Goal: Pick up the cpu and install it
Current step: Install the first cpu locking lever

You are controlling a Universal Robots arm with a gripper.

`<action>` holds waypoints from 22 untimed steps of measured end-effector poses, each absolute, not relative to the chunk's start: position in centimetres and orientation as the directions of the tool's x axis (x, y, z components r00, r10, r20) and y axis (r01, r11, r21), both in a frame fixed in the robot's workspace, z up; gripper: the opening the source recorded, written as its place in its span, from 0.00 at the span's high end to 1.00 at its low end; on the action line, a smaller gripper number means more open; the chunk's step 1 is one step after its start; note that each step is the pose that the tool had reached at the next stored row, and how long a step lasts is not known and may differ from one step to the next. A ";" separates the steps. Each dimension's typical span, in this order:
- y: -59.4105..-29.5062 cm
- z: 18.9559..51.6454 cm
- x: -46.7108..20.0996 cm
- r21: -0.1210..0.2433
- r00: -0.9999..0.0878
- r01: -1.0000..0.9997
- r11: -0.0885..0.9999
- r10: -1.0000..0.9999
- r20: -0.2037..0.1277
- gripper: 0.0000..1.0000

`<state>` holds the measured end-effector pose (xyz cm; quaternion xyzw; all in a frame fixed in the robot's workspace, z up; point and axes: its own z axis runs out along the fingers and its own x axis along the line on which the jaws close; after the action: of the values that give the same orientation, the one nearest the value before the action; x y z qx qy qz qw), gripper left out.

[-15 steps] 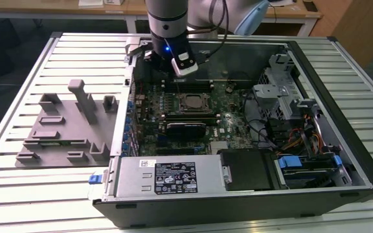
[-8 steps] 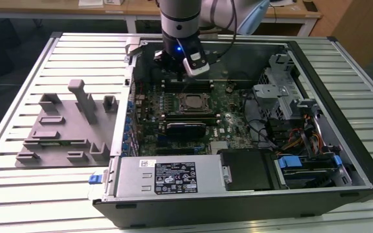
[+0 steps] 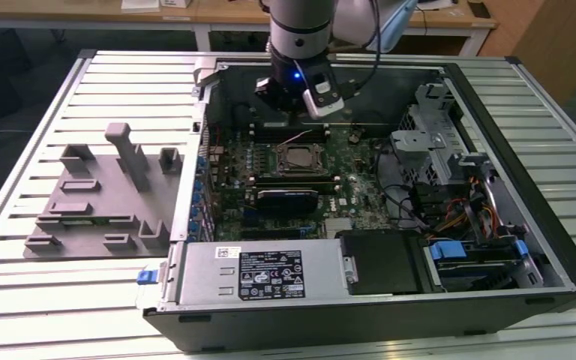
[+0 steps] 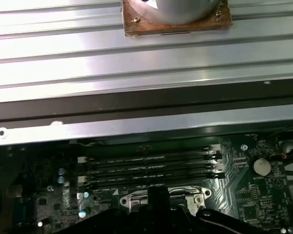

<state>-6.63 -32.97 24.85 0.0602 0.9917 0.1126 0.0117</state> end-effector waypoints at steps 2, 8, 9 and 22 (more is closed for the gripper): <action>-33.0 24.9 -6.1 0.225 -0.992 0.117 0.967 0.122 -0.010 0.89; -33.0 24.9 -5.1 0.225 -0.992 0.117 0.967 0.122 -0.009 0.89; -33.0 24.9 -5.1 0.225 -0.992 0.117 0.967 0.122 -0.010 0.89; -33.0 24.2 -5.1 0.218 -0.992 0.117 0.969 0.124 -0.020 0.89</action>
<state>-5.12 -32.97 24.20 0.0607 0.9921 0.1086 0.0167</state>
